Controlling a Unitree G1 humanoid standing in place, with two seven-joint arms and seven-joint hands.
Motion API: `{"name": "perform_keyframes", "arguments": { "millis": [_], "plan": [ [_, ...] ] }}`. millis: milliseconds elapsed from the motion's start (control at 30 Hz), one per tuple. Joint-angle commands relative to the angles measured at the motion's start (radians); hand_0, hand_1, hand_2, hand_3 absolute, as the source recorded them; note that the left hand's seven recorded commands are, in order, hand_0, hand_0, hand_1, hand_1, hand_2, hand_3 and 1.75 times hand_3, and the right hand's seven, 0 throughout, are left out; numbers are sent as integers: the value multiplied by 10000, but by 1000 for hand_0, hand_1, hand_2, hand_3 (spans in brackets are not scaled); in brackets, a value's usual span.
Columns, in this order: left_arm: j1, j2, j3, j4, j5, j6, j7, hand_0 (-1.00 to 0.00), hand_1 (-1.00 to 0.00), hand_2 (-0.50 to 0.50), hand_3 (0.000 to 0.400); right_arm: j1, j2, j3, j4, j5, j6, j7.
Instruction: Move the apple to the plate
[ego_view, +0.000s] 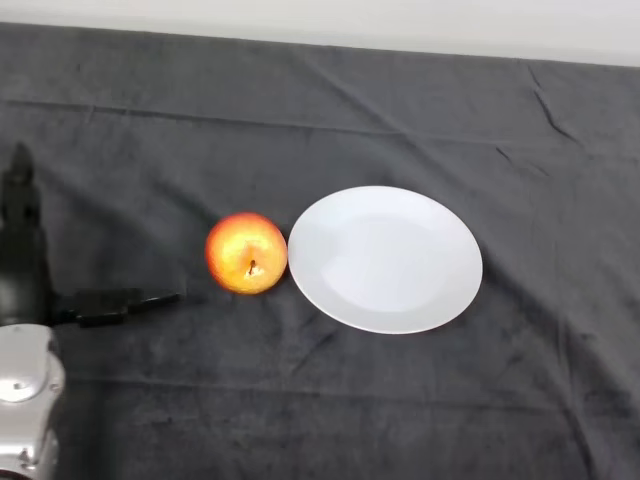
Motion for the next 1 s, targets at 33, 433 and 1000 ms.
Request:
{"name": "perform_keyframes", "arguments": {
  "millis": [33, 433, 1000],
  "plan": [
    [-863, -204, -336, -8, 226, 120, 92, 0, 0, 0, 0, 1937, 1615, -152, 1117, 110, 742, -144],
    [-1702, -986, -1570, 1009, 552, 314, 143, 0, 0, 0, 0, 1935, 1615, -138, 1119, 129, 742, -139],
    [-2933, -1595, -3029, 2933, 428, 62, 50, 0, 0, 0, 0, 1933, 1612, -136, 1132, 135, 730, -136]
  ]
}}
